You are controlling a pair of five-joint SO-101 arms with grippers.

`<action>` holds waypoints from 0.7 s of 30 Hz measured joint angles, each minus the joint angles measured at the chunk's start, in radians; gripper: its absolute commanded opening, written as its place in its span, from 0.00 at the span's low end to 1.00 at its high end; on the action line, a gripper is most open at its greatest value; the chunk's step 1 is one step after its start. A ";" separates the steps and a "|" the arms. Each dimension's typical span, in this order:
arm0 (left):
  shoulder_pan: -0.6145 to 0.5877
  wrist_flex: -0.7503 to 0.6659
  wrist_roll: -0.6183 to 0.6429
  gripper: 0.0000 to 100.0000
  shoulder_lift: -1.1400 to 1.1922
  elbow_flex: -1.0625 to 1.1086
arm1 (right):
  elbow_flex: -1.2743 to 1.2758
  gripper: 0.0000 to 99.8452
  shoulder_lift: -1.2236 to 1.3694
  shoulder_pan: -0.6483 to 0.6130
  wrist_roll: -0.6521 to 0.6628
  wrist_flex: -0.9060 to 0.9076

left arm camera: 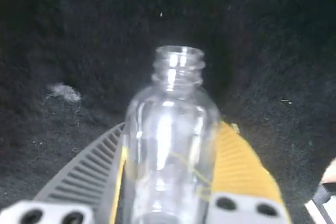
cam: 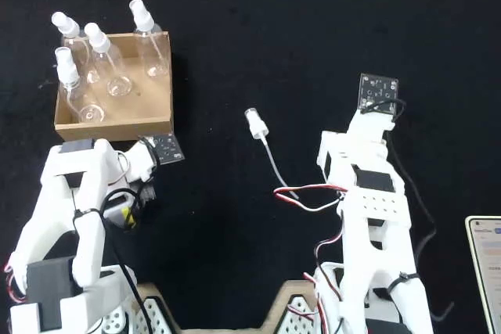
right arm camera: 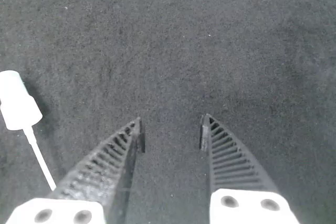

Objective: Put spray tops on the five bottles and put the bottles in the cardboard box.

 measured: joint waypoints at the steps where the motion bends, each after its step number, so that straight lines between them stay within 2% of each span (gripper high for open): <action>1: 0.002 0.000 0.002 0.05 -0.002 0.000 | 0.000 0.17 0.000 0.000 0.000 0.000; 10: 0.078 0.000 0.028 0.04 -0.005 0.000 | 0.000 0.17 0.000 0.000 0.000 0.000; 14: 0.176 0.000 0.172 0.04 -0.005 0.000 | 0.000 0.17 0.000 0.000 0.000 0.000; 21: 0.405 0.000 0.551 0.04 -0.005 -0.071 | 0.000 0.17 0.000 0.000 0.000 0.000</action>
